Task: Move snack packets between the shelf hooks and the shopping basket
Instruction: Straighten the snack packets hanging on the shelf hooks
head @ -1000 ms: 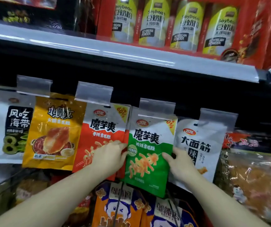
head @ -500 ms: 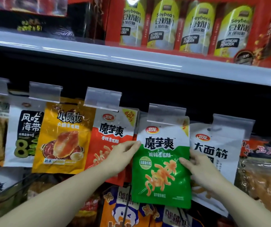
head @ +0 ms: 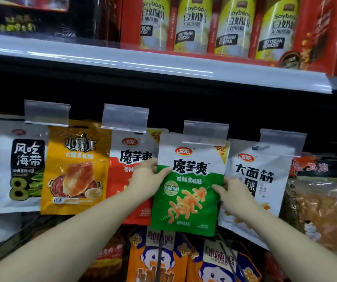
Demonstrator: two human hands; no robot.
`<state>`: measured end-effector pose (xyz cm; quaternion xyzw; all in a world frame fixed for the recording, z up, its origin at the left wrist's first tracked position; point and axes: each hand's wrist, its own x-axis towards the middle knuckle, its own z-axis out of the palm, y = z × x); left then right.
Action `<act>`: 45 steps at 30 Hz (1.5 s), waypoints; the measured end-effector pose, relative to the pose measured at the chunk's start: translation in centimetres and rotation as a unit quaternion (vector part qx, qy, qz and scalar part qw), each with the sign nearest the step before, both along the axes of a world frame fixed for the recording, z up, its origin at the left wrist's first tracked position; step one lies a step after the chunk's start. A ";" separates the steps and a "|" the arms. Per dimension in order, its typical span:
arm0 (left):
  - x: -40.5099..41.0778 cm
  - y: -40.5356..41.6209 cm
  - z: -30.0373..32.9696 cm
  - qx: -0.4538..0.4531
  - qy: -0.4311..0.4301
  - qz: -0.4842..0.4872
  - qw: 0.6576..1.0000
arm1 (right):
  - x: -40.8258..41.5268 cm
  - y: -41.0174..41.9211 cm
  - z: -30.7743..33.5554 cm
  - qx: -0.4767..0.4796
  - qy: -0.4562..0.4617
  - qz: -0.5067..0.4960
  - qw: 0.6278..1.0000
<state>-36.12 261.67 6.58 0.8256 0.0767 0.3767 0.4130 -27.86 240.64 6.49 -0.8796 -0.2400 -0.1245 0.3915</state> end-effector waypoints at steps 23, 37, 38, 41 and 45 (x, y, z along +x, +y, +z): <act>-1.1 1.1 -0.2 0.168 0.092 0.058 0.980 | -0.6 0.4 -0.5 -0.119 -0.085 -0.090 0.985; -2.8 1.5 -2.1 0.241 0.136 0.112 0.954 | -2.7 -0.6 -3.1 -0.237 -0.198 -0.042 0.950; -2.9 1.4 -2.0 0.262 0.140 0.121 0.947 | -2.9 -0.6 -3.1 -0.241 -0.205 -0.040 0.948; -3.0 1.2 -2.0 0.323 0.137 0.134 0.927 | -3.3 -0.6 -3.1 -0.249 -0.218 -0.040 0.943; -3.2 1.4 -2.3 0.388 0.125 0.133 0.903 | -3.9 -0.5 -3.1 -0.248 -0.220 -0.044 0.942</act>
